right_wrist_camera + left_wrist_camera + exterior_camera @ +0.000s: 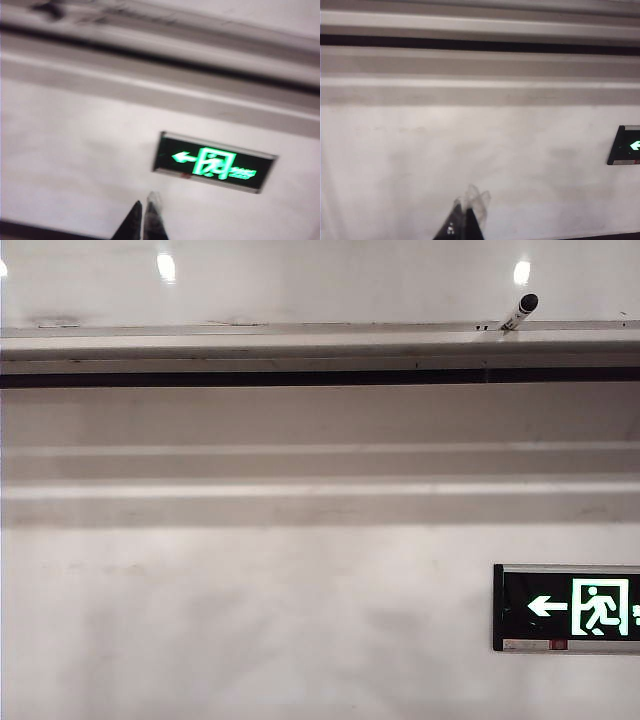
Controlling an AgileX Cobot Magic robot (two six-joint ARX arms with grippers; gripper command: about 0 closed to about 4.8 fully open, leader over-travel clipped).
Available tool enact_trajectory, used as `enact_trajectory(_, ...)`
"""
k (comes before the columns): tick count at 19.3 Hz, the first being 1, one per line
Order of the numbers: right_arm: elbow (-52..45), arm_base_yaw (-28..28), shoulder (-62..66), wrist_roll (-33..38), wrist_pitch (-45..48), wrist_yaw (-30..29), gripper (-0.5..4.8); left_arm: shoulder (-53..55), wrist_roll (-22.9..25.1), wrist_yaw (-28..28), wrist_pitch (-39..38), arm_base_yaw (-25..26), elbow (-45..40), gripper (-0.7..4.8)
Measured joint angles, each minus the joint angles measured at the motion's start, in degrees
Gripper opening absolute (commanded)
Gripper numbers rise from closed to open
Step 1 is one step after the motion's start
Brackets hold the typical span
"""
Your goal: Wipe the whiteboard clean using the black magnetic whiteboard eraser attached to the whiteboard.
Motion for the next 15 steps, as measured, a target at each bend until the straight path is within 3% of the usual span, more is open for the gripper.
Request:
enact_trajectory(4,-5.6,-0.7,-7.1,0.1,-1.6,3.3,0.18,0.0,0.0,0.0,0.0,0.0,0.0,-0.01)
enact_trajectory(15,-5.6,-0.6,-7.8,0.2,-1.9,4.4,0.18,0.0,0.0,0.0,0.0,0.0,0.0,-0.01)
